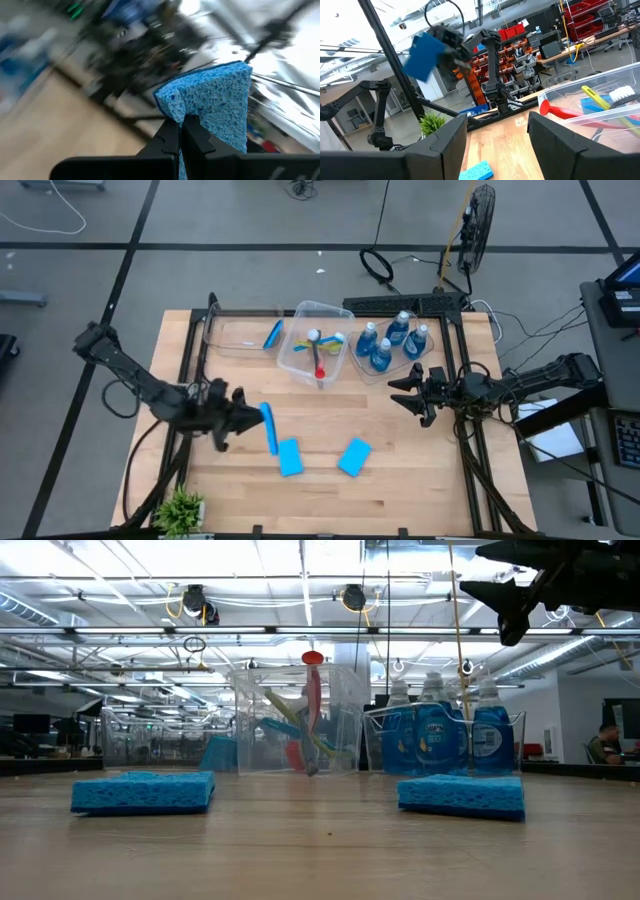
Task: Pick & Place Kitchen Sink Supplies
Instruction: Put the blue sponge into the left transparent bin
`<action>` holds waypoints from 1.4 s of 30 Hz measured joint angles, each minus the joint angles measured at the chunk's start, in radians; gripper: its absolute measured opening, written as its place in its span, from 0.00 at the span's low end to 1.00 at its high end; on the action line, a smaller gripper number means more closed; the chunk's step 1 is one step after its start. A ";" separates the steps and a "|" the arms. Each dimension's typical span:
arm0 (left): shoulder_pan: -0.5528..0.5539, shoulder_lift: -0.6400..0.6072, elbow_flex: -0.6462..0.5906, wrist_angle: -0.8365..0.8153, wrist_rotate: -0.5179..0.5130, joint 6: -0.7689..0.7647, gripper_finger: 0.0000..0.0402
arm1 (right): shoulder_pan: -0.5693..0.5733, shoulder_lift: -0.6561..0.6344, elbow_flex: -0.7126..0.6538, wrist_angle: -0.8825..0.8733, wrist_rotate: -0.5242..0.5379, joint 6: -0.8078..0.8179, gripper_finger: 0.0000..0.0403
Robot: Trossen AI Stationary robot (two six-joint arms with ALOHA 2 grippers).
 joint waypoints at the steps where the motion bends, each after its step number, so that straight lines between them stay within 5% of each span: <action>1: 0.010 0.000 0.000 -0.059 -0.016 -0.075 0.00 | 0.000 0.000 0.000 0.000 0.001 0.000 0.49; 8: 0.109 0.000 0.000 -0.409 -0.045 -0.463 0.00 | 0.000 0.000 0.000 0.000 0.004 0.000 0.49; 17: 0.343 0.000 0.046 -0.747 0.022 -0.583 0.00 | 0.000 0.000 0.000 0.000 0.004 0.000 0.49; 27: 0.766 0.000 0.262 -1.069 0.196 -0.235 0.00 | 0.000 0.000 0.000 0.000 0.161 -0.003 0.49; 36: 1.152 0.028 0.380 -1.098 0.307 0.090 0.00 | 0.000 0.000 0.000 -0.001 0.210 -0.003 0.49; 42: 1.346 0.171 0.457 -1.101 0.478 0.218 0.00 | 0.000 0.000 0.000 -0.001 0.208 -0.003 0.49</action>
